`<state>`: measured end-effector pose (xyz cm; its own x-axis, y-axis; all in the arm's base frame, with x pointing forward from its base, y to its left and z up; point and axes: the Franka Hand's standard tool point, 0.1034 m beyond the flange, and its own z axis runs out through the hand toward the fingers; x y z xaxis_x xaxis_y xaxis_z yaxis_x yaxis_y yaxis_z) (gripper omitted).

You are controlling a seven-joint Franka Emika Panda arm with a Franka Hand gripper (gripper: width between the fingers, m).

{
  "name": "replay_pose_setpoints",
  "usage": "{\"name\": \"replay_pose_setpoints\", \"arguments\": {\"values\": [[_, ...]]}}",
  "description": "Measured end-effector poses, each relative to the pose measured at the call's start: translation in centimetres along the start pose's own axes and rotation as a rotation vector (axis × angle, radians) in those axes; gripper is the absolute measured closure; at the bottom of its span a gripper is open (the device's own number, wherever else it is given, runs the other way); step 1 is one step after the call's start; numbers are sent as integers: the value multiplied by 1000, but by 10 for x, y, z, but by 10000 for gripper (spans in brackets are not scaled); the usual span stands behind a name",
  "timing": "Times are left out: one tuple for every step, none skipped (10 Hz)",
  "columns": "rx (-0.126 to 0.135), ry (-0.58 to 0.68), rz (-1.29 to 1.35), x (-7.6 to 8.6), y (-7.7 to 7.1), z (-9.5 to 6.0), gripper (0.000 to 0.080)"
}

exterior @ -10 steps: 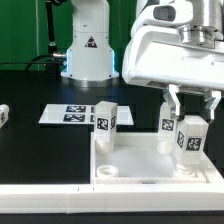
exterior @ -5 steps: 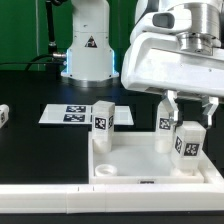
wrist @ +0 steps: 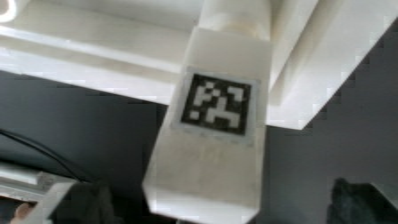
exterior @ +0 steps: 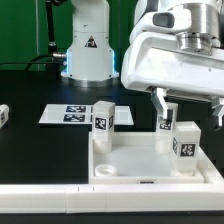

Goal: Assemble square table

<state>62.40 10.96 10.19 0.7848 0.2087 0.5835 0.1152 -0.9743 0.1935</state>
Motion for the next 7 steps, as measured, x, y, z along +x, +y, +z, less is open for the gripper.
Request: {"name": "replay_pose_setpoints", "arguments": {"values": [[-1, 9, -8, 6, 6, -4, 160], [-1, 12, -10, 12, 11, -7, 160], [3, 8, -10, 17, 12, -10, 151], [8, 7, -7, 23, 14, -14, 151], [11, -3, -5, 24, 13, -15, 150], [15, -25, -5, 22, 12, -13, 150], [14, -24, -5, 22, 12, -13, 150]]}}
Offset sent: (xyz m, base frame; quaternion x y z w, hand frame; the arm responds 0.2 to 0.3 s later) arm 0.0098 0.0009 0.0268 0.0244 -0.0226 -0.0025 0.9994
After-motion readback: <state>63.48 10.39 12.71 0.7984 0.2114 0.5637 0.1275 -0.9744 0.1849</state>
